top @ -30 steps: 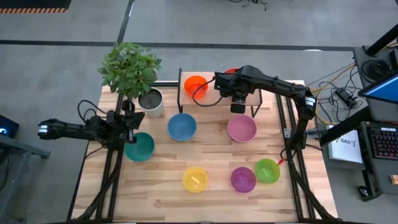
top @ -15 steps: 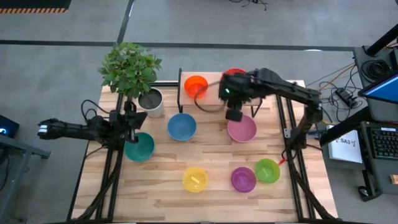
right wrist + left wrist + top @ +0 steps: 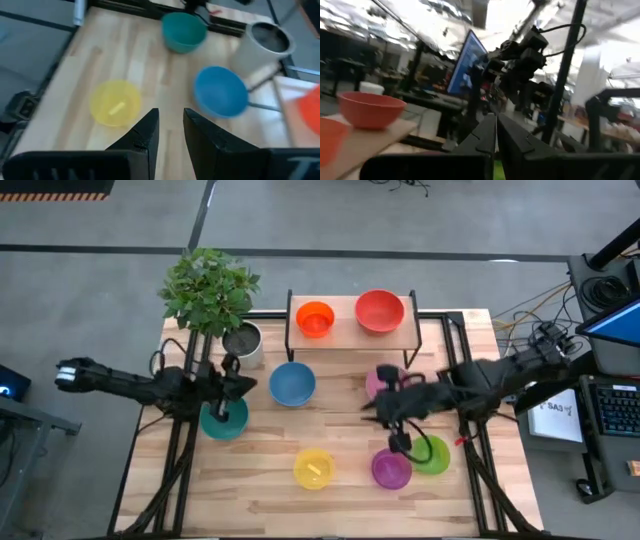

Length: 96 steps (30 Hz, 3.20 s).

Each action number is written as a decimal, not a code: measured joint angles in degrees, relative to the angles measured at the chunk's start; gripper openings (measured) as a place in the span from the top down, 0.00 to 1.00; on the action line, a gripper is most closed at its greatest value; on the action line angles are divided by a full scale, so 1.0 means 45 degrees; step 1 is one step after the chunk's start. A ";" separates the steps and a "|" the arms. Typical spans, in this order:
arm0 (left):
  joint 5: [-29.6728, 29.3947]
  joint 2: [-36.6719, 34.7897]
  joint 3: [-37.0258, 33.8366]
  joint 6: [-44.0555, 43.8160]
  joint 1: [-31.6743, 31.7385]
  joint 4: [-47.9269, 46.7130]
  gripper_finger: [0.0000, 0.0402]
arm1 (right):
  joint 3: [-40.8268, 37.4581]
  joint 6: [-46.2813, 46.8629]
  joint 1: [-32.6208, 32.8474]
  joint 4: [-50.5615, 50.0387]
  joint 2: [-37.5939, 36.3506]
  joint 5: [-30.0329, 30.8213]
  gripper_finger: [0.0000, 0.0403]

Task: Place and stack bowls onto a shelf
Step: Stack the blue bowl into the orange bowl on the shelf

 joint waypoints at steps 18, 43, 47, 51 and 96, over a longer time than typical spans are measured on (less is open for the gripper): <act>-0.1376 0.5119 0.5766 -0.2224 -0.2699 -1.0973 1.00 | -0.8864 0.2326 0.1592 0.7823 -0.3437 0.0695 0.82; -0.2908 1.1621 0.9946 -0.1150 -0.1678 -1.5476 0.87 | -1.2602 0.2271 0.2354 1.1497 -0.5684 0.0553 0.80; -0.3955 1.1961 0.9921 -0.0739 -0.1303 -1.5664 0.76 | -1.2942 0.2827 0.2749 1.2284 -0.5173 0.0556 0.80; -0.4471 1.1954 0.9980 -0.0191 -0.1291 -1.5621 0.64 | -1.2979 0.3057 0.3024 1.2768 -0.4830 0.0622 0.81; -0.1818 1.3257 1.6661 0.5620 -0.1108 -1.9193 1.00 | -1.2974 0.2984 0.3063 1.2970 -0.4777 0.0666 0.82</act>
